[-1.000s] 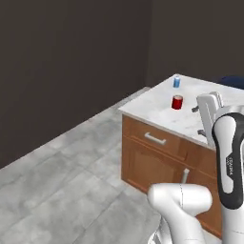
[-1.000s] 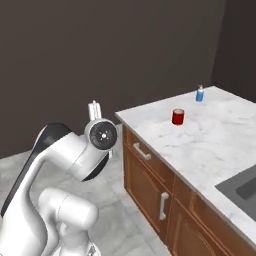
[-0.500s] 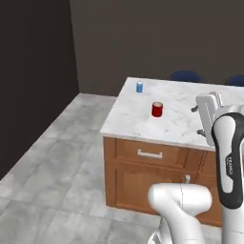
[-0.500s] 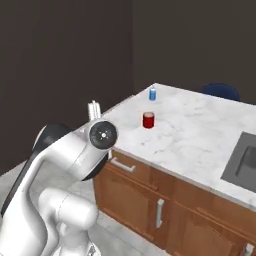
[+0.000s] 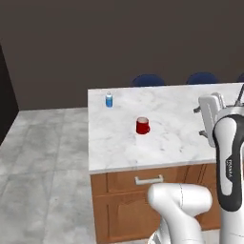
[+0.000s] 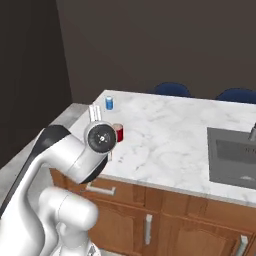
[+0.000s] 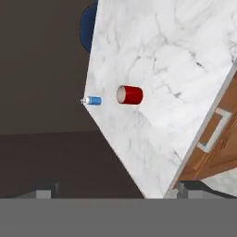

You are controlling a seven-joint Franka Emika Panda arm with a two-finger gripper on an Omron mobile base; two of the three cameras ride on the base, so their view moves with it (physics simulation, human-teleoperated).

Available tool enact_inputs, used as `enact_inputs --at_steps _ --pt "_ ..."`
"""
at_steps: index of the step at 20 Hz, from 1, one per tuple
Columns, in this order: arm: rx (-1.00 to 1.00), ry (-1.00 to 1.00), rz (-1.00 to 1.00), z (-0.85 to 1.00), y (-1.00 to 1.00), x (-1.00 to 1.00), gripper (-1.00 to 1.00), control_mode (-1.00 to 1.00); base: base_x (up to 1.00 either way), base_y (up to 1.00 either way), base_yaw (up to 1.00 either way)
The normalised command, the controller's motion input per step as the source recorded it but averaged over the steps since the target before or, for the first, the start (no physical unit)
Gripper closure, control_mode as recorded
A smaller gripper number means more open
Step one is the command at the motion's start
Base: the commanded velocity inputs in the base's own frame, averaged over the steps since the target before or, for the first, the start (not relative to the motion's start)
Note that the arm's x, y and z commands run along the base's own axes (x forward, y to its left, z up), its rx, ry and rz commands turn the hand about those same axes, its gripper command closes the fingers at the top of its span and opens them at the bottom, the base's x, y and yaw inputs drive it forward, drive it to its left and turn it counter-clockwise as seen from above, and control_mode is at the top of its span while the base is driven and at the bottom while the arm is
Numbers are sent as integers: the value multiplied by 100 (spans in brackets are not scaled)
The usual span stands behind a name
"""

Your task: Move the mug from next to the sink to the open cabinet. Then, move the bowl with the mango to the fridge to clear the area for faucet cleaning.

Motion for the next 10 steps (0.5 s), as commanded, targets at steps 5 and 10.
enact_inputs --at_steps 5,10 --pt "0 0 0 0 0 0 -100 100 77 18 -18" --pt "0 0 0 0 0 0 -100 100 49 38 -14"
